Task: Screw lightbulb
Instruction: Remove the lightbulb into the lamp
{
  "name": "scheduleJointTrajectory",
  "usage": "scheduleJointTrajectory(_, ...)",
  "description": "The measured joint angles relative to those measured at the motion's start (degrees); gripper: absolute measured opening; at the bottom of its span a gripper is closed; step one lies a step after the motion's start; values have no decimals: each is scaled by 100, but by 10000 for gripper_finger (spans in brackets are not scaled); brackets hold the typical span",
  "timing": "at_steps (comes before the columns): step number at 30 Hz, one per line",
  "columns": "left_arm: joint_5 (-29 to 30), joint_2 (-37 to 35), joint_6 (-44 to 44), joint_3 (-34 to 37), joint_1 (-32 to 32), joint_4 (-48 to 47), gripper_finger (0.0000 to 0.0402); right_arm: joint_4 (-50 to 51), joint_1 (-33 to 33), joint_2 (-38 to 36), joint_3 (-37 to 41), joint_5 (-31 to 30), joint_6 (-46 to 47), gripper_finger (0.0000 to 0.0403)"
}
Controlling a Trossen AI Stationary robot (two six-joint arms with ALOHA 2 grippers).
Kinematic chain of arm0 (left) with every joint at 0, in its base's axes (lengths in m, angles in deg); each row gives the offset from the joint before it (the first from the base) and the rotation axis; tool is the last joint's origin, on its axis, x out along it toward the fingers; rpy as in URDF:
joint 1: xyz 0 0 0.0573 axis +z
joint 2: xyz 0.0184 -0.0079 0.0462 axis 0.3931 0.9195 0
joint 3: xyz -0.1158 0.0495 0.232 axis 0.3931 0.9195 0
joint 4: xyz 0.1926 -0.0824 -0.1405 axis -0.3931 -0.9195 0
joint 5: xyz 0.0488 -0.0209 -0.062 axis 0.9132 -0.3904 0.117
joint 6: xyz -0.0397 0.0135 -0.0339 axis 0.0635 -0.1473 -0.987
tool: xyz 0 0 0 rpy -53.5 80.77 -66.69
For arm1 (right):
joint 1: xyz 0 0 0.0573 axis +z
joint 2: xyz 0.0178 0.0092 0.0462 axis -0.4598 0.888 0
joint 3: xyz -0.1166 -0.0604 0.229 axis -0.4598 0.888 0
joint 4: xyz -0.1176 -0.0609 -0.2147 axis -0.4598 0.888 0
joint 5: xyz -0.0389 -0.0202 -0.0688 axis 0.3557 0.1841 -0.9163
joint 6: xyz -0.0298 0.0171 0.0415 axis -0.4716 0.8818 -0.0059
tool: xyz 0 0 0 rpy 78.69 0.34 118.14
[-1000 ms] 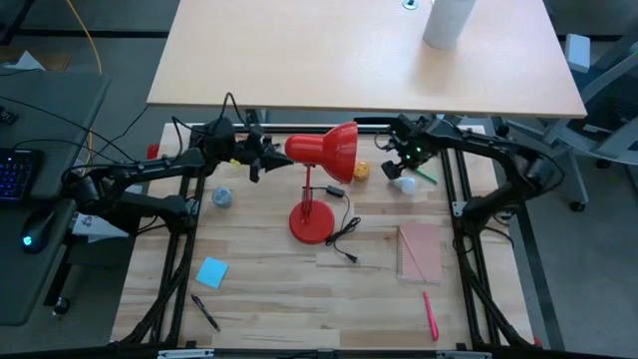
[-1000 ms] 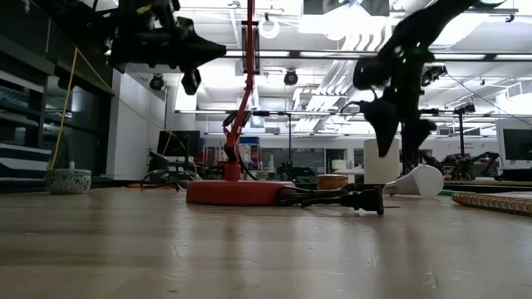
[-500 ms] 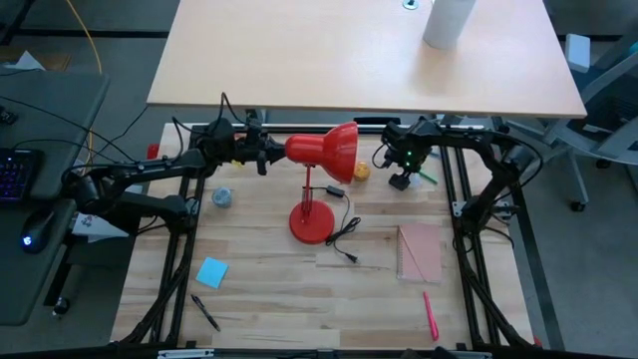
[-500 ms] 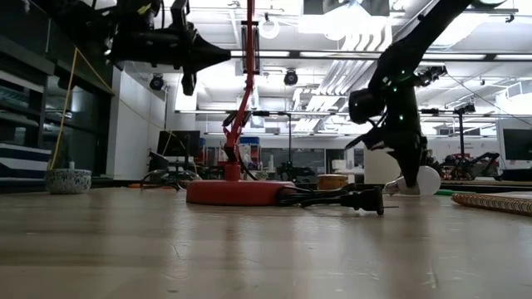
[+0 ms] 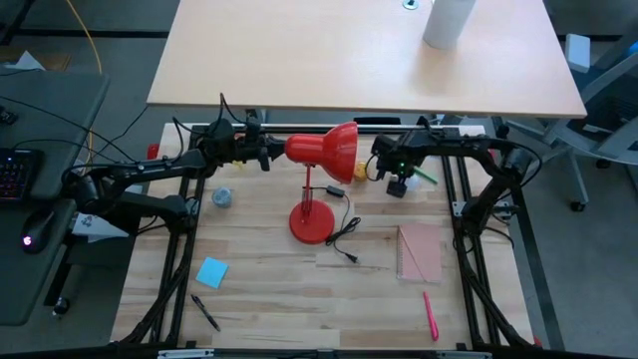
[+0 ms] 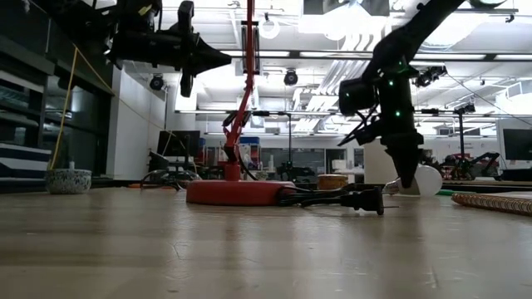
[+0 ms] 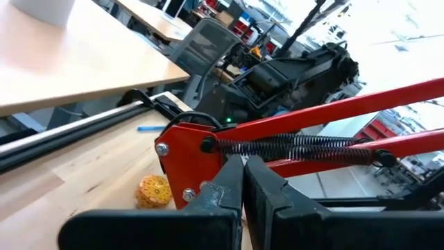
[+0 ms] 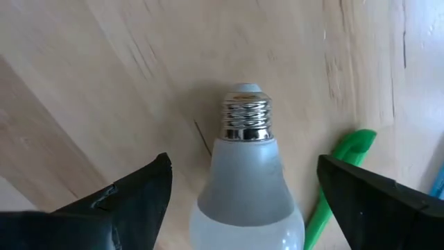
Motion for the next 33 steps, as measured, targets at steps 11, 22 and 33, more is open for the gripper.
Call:
scheduleJointTrajectory(11, 4, 0, -307, 0, -24, 34, 0, -68, 69, 0, 4, -47, 524, 281)
scheduleJointTrajectory(22, 7, 0, -404, 0, -26, 37, 0, 33, 69, 484, 5, 16, 586, 229)
scheduleJointTrajectory(33, -341, -44, -120, 0, 72, 184, 0, 93, 333, 440, 9, 40, 751, 154)
